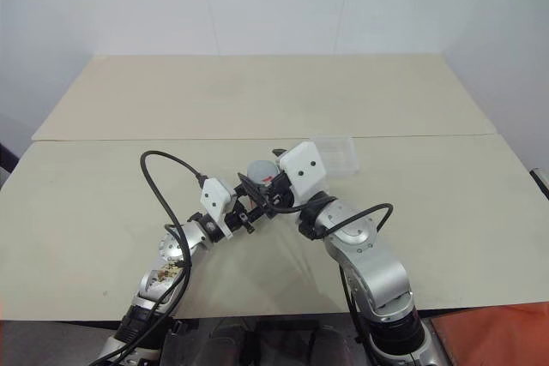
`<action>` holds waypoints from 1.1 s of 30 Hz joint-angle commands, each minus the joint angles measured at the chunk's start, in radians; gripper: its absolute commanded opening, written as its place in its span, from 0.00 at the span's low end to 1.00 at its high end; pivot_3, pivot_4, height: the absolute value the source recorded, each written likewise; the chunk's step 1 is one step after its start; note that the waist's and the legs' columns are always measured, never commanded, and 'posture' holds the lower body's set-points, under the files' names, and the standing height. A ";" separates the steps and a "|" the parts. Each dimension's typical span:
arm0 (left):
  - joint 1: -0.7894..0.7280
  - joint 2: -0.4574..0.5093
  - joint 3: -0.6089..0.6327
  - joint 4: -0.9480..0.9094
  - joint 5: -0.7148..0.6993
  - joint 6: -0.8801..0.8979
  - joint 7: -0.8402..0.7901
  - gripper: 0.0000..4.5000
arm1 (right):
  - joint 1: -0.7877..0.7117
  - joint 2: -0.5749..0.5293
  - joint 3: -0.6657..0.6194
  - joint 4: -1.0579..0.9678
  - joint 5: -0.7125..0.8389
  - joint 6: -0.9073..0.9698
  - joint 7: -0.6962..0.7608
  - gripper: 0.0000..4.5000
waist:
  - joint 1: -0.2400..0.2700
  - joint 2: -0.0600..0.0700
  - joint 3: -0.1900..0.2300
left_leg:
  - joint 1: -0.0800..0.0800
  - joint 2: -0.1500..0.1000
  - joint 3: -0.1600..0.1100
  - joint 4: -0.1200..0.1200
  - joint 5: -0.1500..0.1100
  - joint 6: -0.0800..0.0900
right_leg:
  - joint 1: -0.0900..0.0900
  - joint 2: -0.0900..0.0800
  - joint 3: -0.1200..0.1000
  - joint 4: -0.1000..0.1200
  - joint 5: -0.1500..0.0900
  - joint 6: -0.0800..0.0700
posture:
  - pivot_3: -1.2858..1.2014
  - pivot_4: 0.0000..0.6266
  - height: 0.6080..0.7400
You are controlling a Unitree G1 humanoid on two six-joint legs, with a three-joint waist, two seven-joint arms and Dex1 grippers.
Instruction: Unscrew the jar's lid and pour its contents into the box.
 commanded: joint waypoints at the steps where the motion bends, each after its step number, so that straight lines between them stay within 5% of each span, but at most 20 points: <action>1: -0.013 -0.005 0.005 -0.041 -0.012 -0.030 -0.001 0.44 | -0.011 0.004 0.005 -0.028 -0.001 -0.006 0.002 0.99 | 0.000 0.000 0.000 | 0.000 0.000 0.000 0.000 0.000 0.000 | 0.000 0.000 0.000 0.000 0.000 0.000 | 0.52 0.24 1.00; 13: -0.009 -0.003 0.007 -0.044 -0.014 -0.030 -0.003 0.44 | -0.001 0.019 0.000 -0.004 0.002 -0.015 0.003 0.99 | 0.000 0.000 0.000 | 0.000 0.000 0.000 0.000 0.000 0.000 | 0.000 0.000 0.000 0.000 0.000 0.000 | 0.52 0.24 1.00; 19: -0.009 -0.006 0.007 -0.042 -0.019 -0.028 -0.006 0.44 | 0.017 0.015 0.006 0.009 -0.011 -0.031 0.003 0.61 | 0.000 0.000 0.000 | 0.000 0.000 0.000 0.000 0.000 0.000 | 0.000 0.000 0.000 0.000 0.000 0.000 | 0.52 0.24 1.00; 33: -0.009 -0.005 0.013 -0.054 -0.050 -0.025 -0.039 0.44 | 0.010 -0.053 -0.022 0.046 0.022 -0.086 0.124 0.61 | 0.000 0.000 0.000 | 0.000 0.000 0.000 0.000 0.000 0.000 | 0.000 0.000 0.000 0.000 0.000 0.000 | 0.52 0.24 1.00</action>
